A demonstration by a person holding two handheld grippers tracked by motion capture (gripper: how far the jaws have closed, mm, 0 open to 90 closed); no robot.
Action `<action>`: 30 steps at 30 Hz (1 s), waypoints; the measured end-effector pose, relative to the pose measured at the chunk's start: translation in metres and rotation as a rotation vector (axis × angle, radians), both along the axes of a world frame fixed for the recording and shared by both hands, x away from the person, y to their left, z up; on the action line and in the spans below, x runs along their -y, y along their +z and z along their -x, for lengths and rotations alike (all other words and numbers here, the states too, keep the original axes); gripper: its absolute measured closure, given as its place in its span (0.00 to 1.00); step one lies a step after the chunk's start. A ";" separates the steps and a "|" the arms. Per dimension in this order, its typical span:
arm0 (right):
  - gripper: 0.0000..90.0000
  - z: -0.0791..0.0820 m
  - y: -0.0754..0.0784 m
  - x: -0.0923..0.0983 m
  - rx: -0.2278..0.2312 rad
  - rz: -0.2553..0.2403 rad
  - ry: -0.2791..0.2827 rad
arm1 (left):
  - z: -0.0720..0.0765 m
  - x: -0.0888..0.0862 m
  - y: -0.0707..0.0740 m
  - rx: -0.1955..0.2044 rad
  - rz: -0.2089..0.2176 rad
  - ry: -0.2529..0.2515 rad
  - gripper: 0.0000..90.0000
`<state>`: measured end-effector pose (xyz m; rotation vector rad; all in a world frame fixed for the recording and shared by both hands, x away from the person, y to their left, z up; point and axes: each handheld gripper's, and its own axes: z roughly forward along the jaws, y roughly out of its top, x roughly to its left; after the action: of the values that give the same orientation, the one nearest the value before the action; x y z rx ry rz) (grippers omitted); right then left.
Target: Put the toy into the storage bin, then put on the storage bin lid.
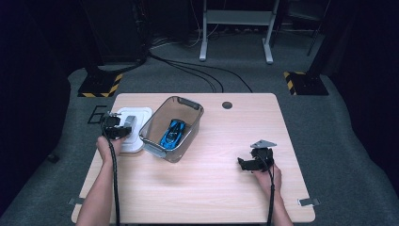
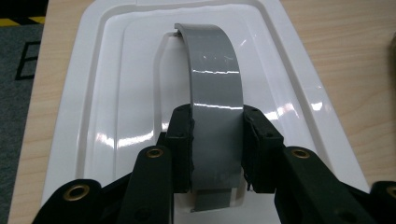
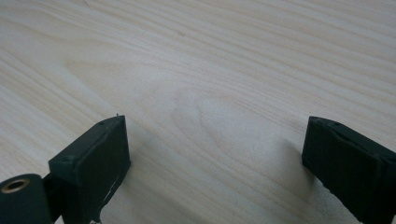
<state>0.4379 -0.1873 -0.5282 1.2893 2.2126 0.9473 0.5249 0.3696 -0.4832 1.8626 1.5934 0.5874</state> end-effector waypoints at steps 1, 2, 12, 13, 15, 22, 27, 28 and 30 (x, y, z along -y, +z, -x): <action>0.07 0.000 0.000 0.000 0.000 0.000 0.000 | 0.002 0.000 0.003 0.004 0.002 0.001 0.75; 0.07 0.000 0.000 0.000 0.000 0.000 0.000 | 0.003 0.000 0.005 0.015 0.003 0.000 0.75; 0.07 0.000 0.000 0.000 -0.001 -0.001 -0.001 | 0.015 -0.002 0.044 0.089 -0.007 0.003 0.75; 0.07 0.000 0.000 0.000 -0.001 -0.001 -0.001 | 0.017 -0.003 0.049 0.094 -0.006 0.006 0.75; 0.07 0.000 0.000 0.000 0.000 0.000 0.000 | 0.019 -0.004 0.057 0.107 -0.006 0.007 0.75; 0.07 0.000 0.000 0.000 -0.001 -0.001 -0.001 | 0.026 -0.007 0.084 0.140 -0.014 0.002 0.75; 0.07 0.000 0.000 0.000 0.000 0.000 0.000 | 0.030 -0.006 0.100 0.152 -0.025 -0.014 0.75; 0.07 0.000 0.000 0.000 0.000 0.000 -0.001 | 0.031 -0.005 0.103 0.151 -0.027 -0.019 0.75; 0.07 0.000 0.000 0.000 0.000 0.000 -0.001 | 0.032 -0.003 0.109 0.159 -0.031 -0.032 0.75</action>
<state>0.4378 -0.1872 -0.5282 1.2903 2.2121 0.9475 0.4927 0.3729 -0.3742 1.8119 1.4567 0.7311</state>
